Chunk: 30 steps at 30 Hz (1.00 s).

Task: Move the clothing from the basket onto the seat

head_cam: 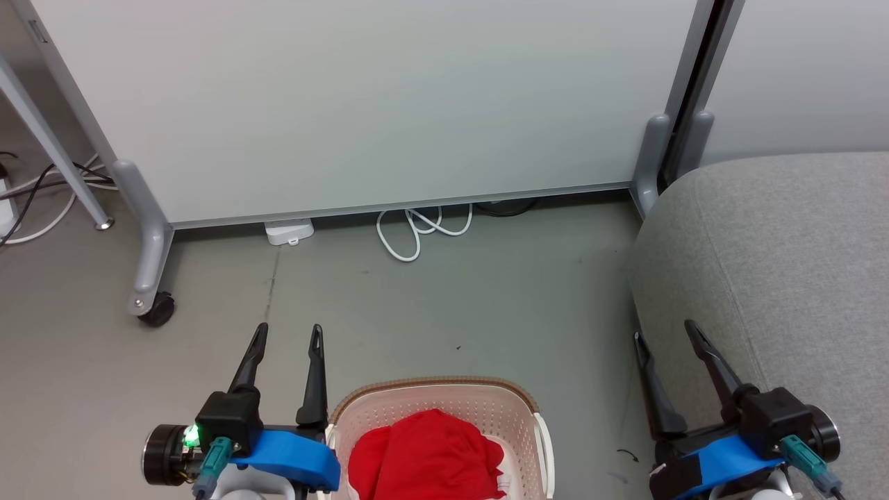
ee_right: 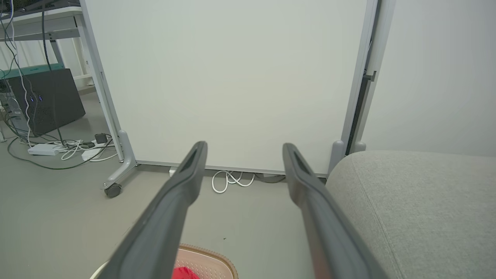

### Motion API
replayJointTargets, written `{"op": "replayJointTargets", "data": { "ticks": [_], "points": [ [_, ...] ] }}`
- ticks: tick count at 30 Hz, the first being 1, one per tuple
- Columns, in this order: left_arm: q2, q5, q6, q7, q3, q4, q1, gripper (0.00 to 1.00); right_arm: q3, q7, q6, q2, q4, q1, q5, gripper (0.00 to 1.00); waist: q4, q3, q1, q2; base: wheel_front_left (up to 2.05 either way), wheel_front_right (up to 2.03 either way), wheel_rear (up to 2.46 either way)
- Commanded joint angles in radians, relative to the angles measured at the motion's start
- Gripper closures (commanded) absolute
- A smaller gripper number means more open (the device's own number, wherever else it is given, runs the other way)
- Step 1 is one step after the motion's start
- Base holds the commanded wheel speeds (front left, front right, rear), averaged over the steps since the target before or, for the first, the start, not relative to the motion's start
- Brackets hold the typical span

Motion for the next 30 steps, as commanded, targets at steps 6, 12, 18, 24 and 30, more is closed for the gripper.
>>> {"op": "replayJointTargets", "data": {
  "ticks": [6,12,18,24,30],
  "points": [
    [0.003,-0.012,-0.005,-0.004,-0.003,0.022,-0.016,0.0,0.0,-0.005,0.002,-0.006,0.005,0.003,0.005,0.0,0.0,-0.002,0.0,0.0,0.0,0.0,0.0],
    [0.003,-0.02,-0.005,-0.004,-0.002,0.026,-0.02,0.0,-0.016,-0.004,0.001,-0.007,0.017,0.001,0.001,0.0,0.0,0.0,0.0,0.0,0.0,0.0,0.0],
    [0.003,-0.021,0.0,-0.004,-0.004,0.029,-0.022,0.0,-0.028,-0.004,0.001,-0.006,0.028,-0.004,0.003,0.0,0.002,0.001,0.0,0.0,0.0,0.0,0.0],
    [0.003,-0.02,0.001,-0.004,-0.001,0.031,-0.024,0.0,-0.026,-0.004,0.001,-0.006,0.033,-0.01,0.005,0.0,0.0,0.001,0.0,0.0,0.0,0.0,0.0],
    [0.003,-0.021,-0.006,-0.004,-0.007,0.038,-0.028,0.0,-0.016,-0.004,0.001,-0.006,0.034,-0.014,0.008,0.0,-0.013,0.01,0.0,0.0,0.0,0.0,0.0]
  ]
}}
